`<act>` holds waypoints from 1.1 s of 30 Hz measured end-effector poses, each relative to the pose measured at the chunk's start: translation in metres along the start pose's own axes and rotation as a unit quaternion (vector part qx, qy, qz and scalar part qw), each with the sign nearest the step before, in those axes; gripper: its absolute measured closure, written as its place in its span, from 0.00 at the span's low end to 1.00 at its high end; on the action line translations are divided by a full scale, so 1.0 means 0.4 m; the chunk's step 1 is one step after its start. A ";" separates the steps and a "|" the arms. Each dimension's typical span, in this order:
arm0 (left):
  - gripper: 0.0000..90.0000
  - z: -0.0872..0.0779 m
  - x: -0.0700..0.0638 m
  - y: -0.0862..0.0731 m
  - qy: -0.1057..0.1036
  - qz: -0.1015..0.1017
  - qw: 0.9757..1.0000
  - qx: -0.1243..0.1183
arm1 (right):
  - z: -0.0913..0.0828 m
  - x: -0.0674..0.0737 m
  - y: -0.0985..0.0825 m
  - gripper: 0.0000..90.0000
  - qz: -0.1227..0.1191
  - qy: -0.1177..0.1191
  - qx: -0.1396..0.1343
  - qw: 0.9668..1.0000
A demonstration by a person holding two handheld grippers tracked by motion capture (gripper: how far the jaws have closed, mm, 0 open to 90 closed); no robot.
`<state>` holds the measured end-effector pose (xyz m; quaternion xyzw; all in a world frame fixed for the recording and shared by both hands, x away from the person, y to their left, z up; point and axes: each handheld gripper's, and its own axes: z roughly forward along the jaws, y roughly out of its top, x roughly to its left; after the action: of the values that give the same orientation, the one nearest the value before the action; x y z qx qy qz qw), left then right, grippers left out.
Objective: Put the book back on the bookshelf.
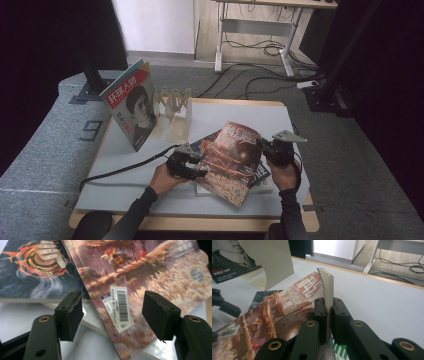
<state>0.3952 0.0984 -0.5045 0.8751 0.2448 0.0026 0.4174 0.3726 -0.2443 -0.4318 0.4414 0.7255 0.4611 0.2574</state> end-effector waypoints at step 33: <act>0.46 0.040 0.064 0.074 -0.087 -0.050 0.994 0.038 | -0.021 0.013 0.032 0.91 0.036 0.099 -0.025 0.994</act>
<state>0.4337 0.0818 -0.4984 0.8738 0.2506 -0.1040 0.4035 0.3687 -0.2410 -0.4165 0.4128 0.7195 0.5294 0.1781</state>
